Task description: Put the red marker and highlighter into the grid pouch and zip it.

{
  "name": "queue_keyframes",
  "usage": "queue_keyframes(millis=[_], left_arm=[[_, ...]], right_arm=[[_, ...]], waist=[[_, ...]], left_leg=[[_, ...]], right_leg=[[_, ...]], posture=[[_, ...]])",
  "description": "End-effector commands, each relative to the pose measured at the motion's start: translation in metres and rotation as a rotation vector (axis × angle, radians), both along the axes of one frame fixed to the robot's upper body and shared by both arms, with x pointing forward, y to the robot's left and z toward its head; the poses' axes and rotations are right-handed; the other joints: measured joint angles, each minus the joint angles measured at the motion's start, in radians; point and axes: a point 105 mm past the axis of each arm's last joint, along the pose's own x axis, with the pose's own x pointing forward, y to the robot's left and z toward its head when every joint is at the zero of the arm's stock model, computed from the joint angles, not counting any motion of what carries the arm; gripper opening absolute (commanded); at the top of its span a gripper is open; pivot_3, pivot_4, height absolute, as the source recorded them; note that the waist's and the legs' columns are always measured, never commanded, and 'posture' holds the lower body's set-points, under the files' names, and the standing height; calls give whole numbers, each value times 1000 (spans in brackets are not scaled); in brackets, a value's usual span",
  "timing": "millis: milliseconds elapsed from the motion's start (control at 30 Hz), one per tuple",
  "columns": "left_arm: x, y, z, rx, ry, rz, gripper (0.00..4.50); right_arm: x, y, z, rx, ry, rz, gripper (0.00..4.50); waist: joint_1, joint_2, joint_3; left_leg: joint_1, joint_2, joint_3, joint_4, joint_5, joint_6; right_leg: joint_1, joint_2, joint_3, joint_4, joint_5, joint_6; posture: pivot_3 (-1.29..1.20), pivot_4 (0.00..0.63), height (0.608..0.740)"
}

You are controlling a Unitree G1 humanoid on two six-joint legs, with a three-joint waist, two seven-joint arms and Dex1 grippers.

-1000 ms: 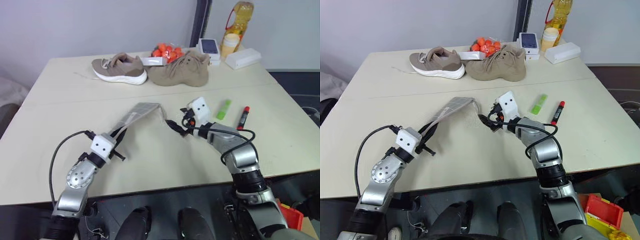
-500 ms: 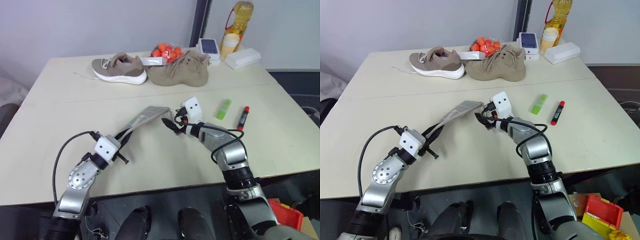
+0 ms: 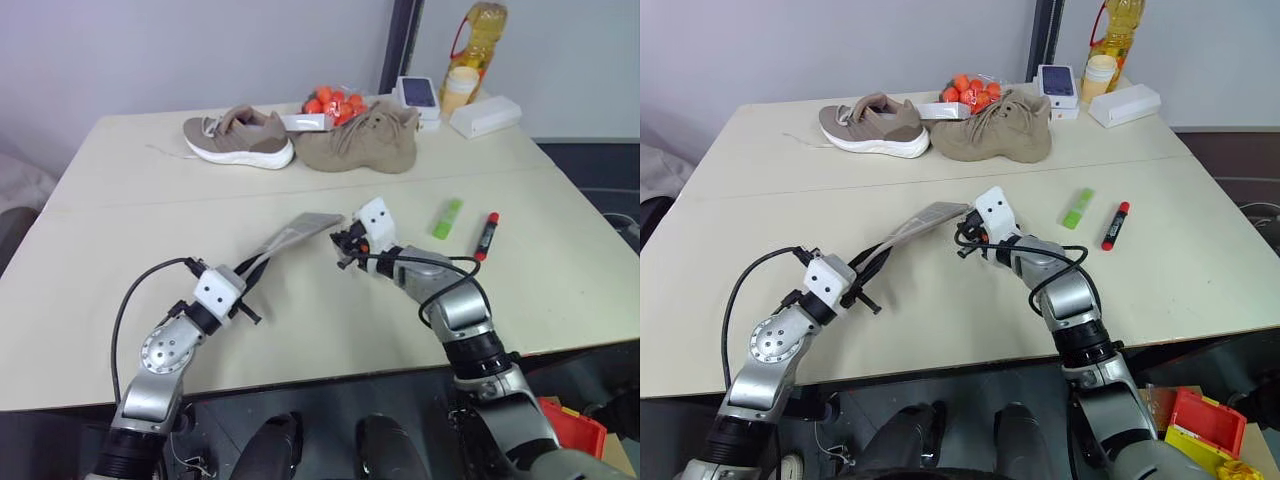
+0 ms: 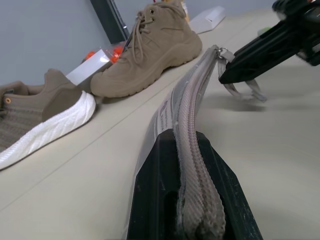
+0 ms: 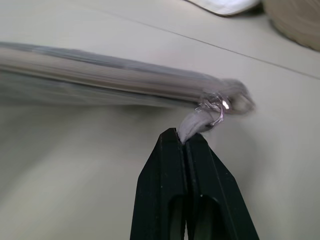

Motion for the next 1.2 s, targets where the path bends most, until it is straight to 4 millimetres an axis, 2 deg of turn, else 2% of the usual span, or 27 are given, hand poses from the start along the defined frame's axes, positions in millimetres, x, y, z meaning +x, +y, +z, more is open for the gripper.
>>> queue_keyframes(millis=[33,300,400,667,800,900,1067,1200], left_arm=[[1,-12,12,-1,-50,-16,0],[14,-36,12,-35,-45,-31,0],[20,-43,14,-46,-49,-35,0],[27,-47,13,-64,-45,-32,0],[26,-42,12,-72,-43,-8,0],[25,-38,12,-76,-43,10,0],[26,-25,10,-74,-39,64,0],[28,-15,9,-75,-32,113,0]], right_arm=[[-26,30,27,-23,-126,201,41],[-73,80,38,-80,-192,487,41],[-79,89,40,-84,-190,528,41],[-75,82,43,-122,-211,518,41],[-66,65,44,-119,-191,476,41],[-58,50,50,-100,-181,432,871],[-42,10,48,-153,-193,302,3412],[-19,-32,44,-142,-162,78,3412]], waist=[[1,0,0],[3,-1,0],[3,-1,0],[3,-1,0],[3,-1,0],[3,-1,0],[5,-1,1],[2,-1,1]], left_leg=[[0,0,0,0,0,0],[0,0,0,0,0,0],[0,0,0,1,0,0],[0,0,0,1,0,0],[0,0,0,1,0,0],[0,0,0,1,0,0],[0,0,0,1,0,0],[0,0,0,1,0,0]], right_leg=[[0,0,0,0,0,0],[1,0,0,0,0,0],[1,0,-1,0,0,0],[1,0,-1,0,0,0],[1,0,-1,0,0,0],[1,0,-1,-1,0,0],[1,0,-1,-1,0,0],[1,0,-1,-1,0,0]], posture=[[0,150,740],[0,150,740],[0,150,740],[0,150,740],[0,150,740],[0,150,740],[0,150,740],[0,150,740]])
